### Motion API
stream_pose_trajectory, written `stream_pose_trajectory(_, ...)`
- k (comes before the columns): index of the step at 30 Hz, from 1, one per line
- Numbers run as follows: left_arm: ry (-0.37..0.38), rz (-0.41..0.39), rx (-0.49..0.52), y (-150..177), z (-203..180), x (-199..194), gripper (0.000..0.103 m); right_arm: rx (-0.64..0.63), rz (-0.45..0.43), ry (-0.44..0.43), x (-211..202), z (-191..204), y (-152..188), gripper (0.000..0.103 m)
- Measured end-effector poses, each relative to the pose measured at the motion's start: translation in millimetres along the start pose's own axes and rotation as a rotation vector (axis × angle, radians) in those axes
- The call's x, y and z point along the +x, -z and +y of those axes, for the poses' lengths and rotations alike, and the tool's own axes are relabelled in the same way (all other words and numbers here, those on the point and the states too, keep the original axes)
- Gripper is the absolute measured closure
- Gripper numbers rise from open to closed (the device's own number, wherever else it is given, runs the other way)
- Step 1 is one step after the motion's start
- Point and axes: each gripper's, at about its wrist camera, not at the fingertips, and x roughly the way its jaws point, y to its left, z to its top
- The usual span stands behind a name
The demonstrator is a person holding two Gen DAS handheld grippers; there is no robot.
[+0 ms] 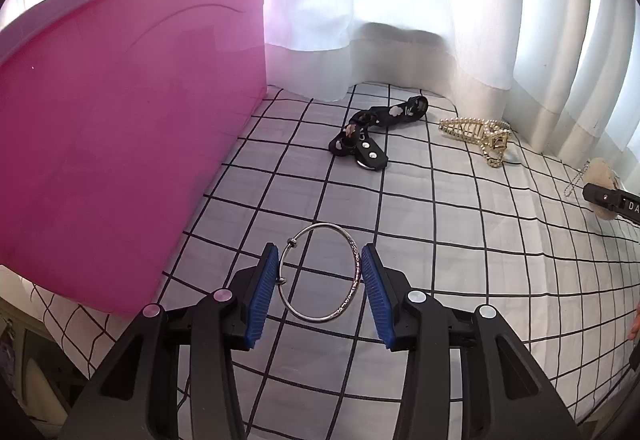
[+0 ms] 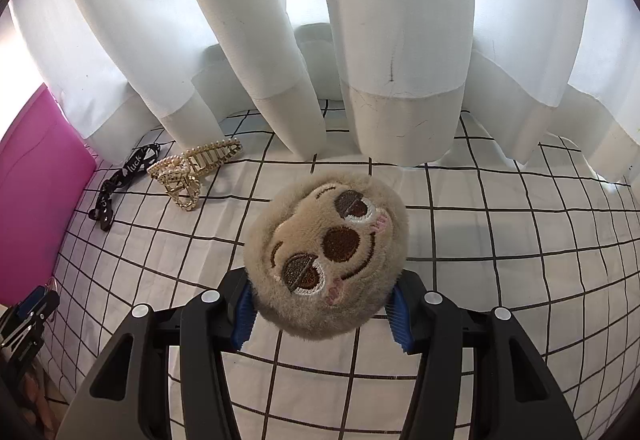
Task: Organize jewelry
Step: 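Grasp the silver bangle with the left tool while the right tool grasps the plush sloth, then carry the bangle and plush sloth over the pink tub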
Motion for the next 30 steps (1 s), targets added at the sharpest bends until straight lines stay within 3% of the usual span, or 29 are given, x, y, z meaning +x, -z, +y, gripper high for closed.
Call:
stream_pose_trajectory(7,0.055,-0.055,-0.004,-16.1,-2.2,-42.7,0.061,-0.020,-0.047,-0.031,-49.2,5.0,-7.1,0.051)
stream_pose_trajectory(19,0.106,-0.167,-0.027,-54.4,30.8,-130.9,0.061,-0.114,-0.141,-0.149,-121.7,85.2,-18.5,0.051)
stream_pose_trajectory(25,0.073,-0.234,-0.070,-78.3,68.2,-166.7,0.061,-0.187,-0.186,-0.255,-147.7,146.2,-32.5,0.051)
stream_pose_trajectory(30,0.011,-0.255,-0.120,-94.0,111.9,-174.3,0.061,-0.260,-0.213,-0.349,-155.1,205.5,-48.1,0.051)
